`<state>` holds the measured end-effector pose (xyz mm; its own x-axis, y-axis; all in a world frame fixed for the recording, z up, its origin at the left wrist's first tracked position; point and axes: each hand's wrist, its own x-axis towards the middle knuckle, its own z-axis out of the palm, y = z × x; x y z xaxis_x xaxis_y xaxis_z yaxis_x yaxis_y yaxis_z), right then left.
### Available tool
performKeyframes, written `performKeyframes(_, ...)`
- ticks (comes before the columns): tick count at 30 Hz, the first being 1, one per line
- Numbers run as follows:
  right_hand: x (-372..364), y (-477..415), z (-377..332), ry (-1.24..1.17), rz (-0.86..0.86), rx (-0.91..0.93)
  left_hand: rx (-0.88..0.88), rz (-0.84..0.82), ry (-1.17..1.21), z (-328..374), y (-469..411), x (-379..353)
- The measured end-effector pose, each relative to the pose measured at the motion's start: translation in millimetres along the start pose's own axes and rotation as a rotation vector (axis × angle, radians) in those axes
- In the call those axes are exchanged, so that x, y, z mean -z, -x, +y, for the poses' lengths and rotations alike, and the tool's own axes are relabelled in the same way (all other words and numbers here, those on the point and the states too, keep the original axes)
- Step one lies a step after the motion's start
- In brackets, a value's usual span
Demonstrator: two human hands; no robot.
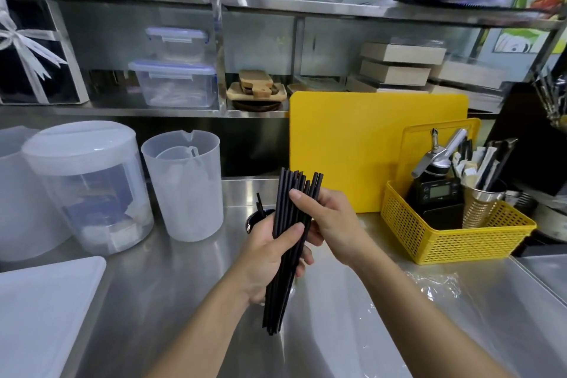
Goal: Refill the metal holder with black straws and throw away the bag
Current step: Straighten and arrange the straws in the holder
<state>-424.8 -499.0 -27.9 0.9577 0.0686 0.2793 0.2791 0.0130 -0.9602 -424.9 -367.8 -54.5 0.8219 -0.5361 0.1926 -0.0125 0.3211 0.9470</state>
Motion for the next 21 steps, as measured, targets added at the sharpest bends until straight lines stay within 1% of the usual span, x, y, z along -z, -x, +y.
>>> performKeyframes(6,-2,9,1,-0.009,0.092,0.002,0.014,0.024,0.026,-7,0,-2)
performKeyframes(14,-1,15,4,0.037,0.022,-0.041,-0.006,-0.006,-0.033,-5,7,-1)
performKeyframes(21,-6,15,7,0.012,0.066,-0.029,0.032,0.001,-0.004,-4,11,2)
